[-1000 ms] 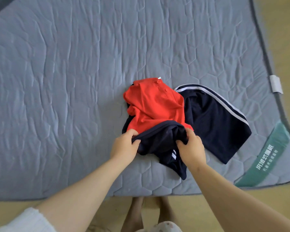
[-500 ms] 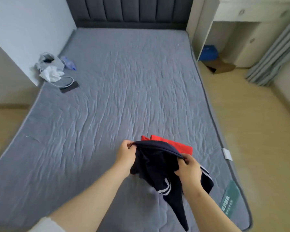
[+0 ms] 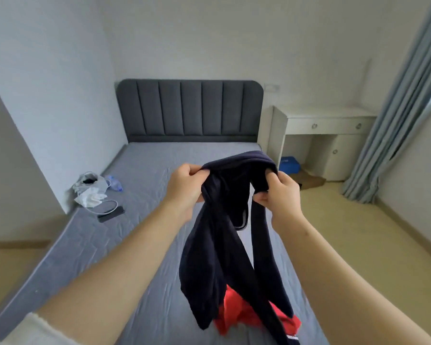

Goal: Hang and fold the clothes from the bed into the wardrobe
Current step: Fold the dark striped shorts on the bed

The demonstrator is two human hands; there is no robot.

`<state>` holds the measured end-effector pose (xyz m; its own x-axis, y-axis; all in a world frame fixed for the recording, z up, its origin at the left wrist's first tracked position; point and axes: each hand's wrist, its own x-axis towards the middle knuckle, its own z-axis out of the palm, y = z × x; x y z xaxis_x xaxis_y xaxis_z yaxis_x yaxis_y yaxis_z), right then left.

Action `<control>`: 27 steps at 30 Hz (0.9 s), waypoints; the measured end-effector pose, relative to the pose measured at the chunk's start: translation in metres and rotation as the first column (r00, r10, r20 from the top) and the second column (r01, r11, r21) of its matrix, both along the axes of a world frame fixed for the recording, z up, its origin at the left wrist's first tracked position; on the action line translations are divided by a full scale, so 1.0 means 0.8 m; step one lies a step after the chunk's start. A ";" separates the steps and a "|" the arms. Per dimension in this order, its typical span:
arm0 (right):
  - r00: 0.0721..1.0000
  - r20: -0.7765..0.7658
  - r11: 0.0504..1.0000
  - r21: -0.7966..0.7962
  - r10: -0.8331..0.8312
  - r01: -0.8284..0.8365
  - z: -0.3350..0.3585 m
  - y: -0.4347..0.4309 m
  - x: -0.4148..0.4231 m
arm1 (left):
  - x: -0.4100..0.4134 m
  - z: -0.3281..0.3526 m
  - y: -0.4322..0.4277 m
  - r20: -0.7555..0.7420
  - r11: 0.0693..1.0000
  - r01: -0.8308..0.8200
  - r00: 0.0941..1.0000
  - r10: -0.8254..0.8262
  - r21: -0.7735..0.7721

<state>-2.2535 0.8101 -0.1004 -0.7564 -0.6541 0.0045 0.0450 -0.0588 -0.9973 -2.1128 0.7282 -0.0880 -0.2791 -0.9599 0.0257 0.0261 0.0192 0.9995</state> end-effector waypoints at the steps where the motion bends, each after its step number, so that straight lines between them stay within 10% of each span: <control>1: 1.000 0.010 0.998 -0.057 0.025 -0.024 0.014 -0.002 0.005 | 0.003 0.016 0.001 -0.049 1.000 0.012 0.999 -0.013 -0.021; 6: 0.981 0.013 0.956 -0.224 0.196 -0.188 0.002 0.009 0.030 | 0.010 0.044 0.004 -0.341 0.994 0.017 0.940 0.020 0.107; 13: 0.806 0.131 0.779 0.209 0.577 -0.592 -0.128 0.041 0.080 | -0.005 -0.056 0.031 -0.184 0.888 -0.026 0.975 0.123 0.460; 18: 0.874 0.015 0.737 0.530 0.487 -0.420 -0.175 0.046 0.069 | 0.009 -0.121 0.035 -0.008 0.862 -0.003 1.000 0.008 0.506; 23: 0.951 0.185 0.840 0.448 0.249 -0.307 -0.180 0.040 0.056 | 0.044 -0.160 0.033 0.037 0.847 0.164 0.977 -0.211 0.505; 27: 0.957 0.254 0.917 0.331 0.141 -0.223 -0.147 0.019 0.045 | 0.068 -0.186 0.035 0.317 0.813 0.389 0.779 -0.541 0.433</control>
